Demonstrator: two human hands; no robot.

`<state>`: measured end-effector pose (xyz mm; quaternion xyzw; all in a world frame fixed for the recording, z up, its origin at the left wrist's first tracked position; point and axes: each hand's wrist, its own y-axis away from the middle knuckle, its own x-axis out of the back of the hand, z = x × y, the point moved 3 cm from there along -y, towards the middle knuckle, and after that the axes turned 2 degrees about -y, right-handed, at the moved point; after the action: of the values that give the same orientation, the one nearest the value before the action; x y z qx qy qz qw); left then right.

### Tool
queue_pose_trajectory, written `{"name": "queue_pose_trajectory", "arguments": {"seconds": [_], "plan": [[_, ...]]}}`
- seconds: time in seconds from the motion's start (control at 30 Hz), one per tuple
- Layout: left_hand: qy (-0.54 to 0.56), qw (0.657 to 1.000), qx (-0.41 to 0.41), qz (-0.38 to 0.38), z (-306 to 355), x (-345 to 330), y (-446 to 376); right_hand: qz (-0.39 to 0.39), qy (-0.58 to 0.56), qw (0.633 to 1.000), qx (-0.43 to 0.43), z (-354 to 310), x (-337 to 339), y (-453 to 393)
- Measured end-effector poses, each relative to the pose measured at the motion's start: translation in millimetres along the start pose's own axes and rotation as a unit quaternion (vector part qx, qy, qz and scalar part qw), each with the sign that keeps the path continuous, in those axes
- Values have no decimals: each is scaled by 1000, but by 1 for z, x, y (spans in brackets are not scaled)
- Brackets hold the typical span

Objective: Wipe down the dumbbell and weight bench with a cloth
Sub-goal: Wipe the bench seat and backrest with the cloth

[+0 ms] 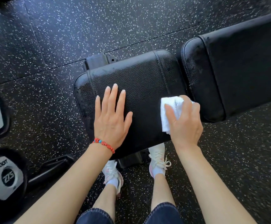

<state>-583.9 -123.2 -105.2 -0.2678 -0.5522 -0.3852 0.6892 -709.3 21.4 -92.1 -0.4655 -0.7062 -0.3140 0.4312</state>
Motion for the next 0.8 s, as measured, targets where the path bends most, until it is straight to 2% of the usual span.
{"name": "queue_pose_trajectory", "arguments": {"seconds": [0.27,0.43,0.57,0.8], "plan": [[-46,999,16,17,0,-12,-1,7,3,999,45,-42,-27,-120],[-43,997,55,31,12,-9,-2,-7,2,997,83,-4,-8,-78],[-22,997,61,36,45,-13,-9,-54,-4,995,88,29,11,-35],[-49,996,75,23,66,-31,-10,-66,17,986,152,-11,-6,-101]]}}
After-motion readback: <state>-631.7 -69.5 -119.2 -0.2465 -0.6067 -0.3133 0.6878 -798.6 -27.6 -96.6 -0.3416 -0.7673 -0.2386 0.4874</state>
